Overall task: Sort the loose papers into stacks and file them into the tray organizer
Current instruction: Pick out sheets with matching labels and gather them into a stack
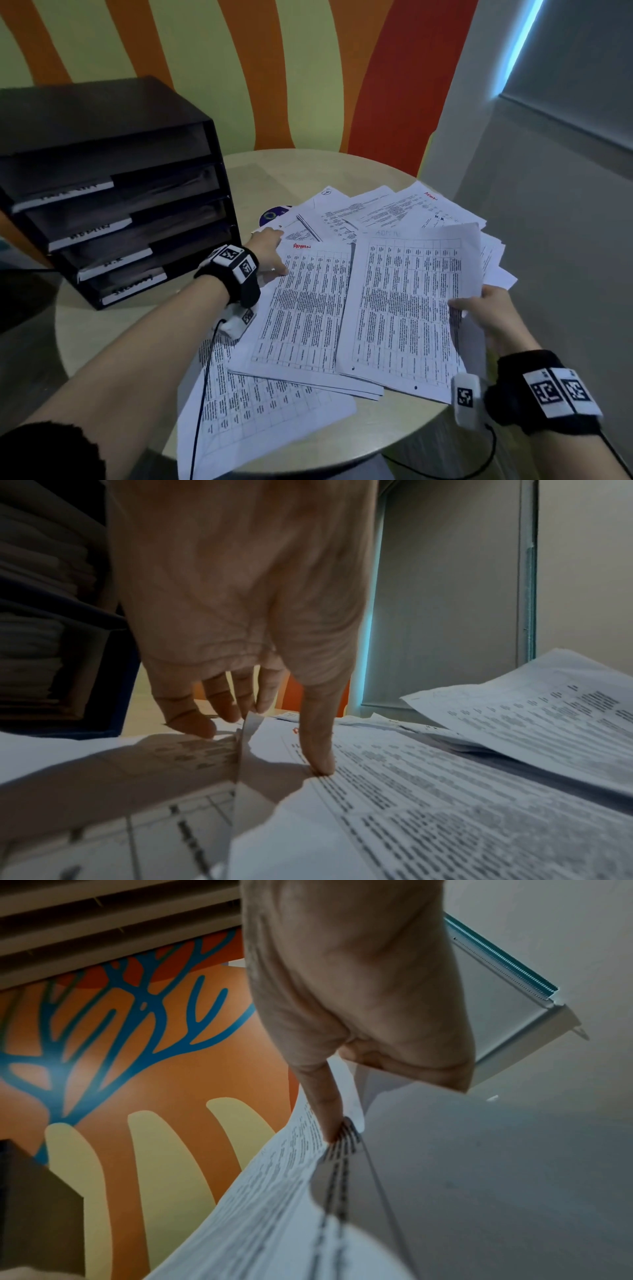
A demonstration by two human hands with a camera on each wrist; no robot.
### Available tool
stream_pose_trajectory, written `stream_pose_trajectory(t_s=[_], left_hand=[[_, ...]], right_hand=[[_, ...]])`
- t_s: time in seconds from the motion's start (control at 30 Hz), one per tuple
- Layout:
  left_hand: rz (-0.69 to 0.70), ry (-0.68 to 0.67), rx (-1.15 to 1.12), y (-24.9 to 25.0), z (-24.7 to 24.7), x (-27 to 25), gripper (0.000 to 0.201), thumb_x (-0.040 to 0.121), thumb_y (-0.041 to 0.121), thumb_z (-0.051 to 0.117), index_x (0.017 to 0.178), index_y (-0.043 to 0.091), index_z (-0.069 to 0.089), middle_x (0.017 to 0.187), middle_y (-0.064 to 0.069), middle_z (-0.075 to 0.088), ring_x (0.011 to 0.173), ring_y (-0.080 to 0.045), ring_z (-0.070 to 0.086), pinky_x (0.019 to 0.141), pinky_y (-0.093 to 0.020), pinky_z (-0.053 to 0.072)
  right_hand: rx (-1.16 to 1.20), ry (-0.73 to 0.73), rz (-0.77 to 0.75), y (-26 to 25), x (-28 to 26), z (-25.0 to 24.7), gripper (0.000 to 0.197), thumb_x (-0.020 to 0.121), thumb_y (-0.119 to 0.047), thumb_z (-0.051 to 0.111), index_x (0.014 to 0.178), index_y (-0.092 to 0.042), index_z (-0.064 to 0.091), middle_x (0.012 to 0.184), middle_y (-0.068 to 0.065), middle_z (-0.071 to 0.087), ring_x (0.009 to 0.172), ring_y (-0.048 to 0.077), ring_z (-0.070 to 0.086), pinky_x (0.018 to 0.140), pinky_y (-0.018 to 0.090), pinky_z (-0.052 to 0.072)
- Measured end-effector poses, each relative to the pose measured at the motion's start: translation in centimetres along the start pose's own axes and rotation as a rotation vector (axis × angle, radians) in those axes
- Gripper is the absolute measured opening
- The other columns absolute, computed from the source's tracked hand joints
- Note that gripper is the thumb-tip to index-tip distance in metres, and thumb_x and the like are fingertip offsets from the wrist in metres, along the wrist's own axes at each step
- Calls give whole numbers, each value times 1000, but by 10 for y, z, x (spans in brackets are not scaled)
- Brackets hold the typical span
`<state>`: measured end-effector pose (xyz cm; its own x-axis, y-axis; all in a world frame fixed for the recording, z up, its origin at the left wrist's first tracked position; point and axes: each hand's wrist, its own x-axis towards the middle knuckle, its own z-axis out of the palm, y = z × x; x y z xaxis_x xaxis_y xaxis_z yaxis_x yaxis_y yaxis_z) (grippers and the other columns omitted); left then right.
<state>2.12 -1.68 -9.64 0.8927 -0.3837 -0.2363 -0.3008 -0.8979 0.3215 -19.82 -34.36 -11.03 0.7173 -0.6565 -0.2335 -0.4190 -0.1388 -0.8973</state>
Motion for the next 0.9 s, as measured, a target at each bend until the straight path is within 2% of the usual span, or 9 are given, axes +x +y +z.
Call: stream_pose_trajectory(t_s=[0.1,0.23,0.37,0.5,0.57,0.63,0.73,0.83,0.9], left_hand=[[3,49,20,3,1,0,65,73,33,84,121,6,49,136,-15,36,128,-35,34,103,-44,39],[43,119,4,0,5,-2,79,73,30,84,140,16,44,133,-13,33,128,-32,29,106,-43,36],[100,136,56,0,5,-2,69,76,27,81,137,19,49,133,-11,36,129,-32,29,106,-47,37],[110,138,12,1,5,-4,67,85,17,72,144,11,41,144,-12,45,133,-30,41,105,-35,37],[41,169,-168,0,6,-4,65,84,9,70,142,8,43,135,-17,53,123,-31,51,97,-33,42],[-38,242,-369,-2,7,-1,51,81,2,68,130,5,53,109,-20,62,100,-32,60,88,-33,48],[-101,316,-582,-4,6,-2,19,77,-2,71,90,10,63,78,-10,54,74,-21,52,70,-29,46],[-73,257,-787,-8,7,-5,36,76,-6,73,58,8,45,57,-6,34,53,-17,34,53,-23,29],[-78,200,-903,-10,7,-7,50,74,-2,78,52,12,35,54,-4,29,53,-17,33,56,-24,30]], right_hand=[[0,-6,-20,-1,0,4,19,80,6,70,95,-3,64,91,17,67,84,32,64,86,46,51],[-11,6,-31,-1,2,7,20,80,0,72,99,-2,64,94,19,67,88,35,65,85,47,52],[3,4,-41,-1,3,9,15,82,-2,71,97,-3,66,94,18,68,84,34,64,77,41,51],[8,-5,-50,-2,2,10,14,83,-1,70,96,-3,67,89,17,68,81,32,63,75,39,49],[14,-7,-50,-1,2,9,14,83,-1,70,96,-3,66,89,17,67,80,31,63,73,38,48],[13,-9,-55,0,4,9,14,83,-2,70,97,-1,67,90,17,67,77,30,62,71,35,47],[7,-11,-58,3,6,10,15,83,-5,71,97,-3,67,94,19,69,79,31,64,72,37,48],[6,-10,-51,4,8,11,18,82,-8,73,98,-3,67,94,20,68,80,33,64,71,38,48],[10,-17,-56,3,7,10,17,83,-7,72,98,-2,67,90,19,68,77,32,63,69,36,48]])
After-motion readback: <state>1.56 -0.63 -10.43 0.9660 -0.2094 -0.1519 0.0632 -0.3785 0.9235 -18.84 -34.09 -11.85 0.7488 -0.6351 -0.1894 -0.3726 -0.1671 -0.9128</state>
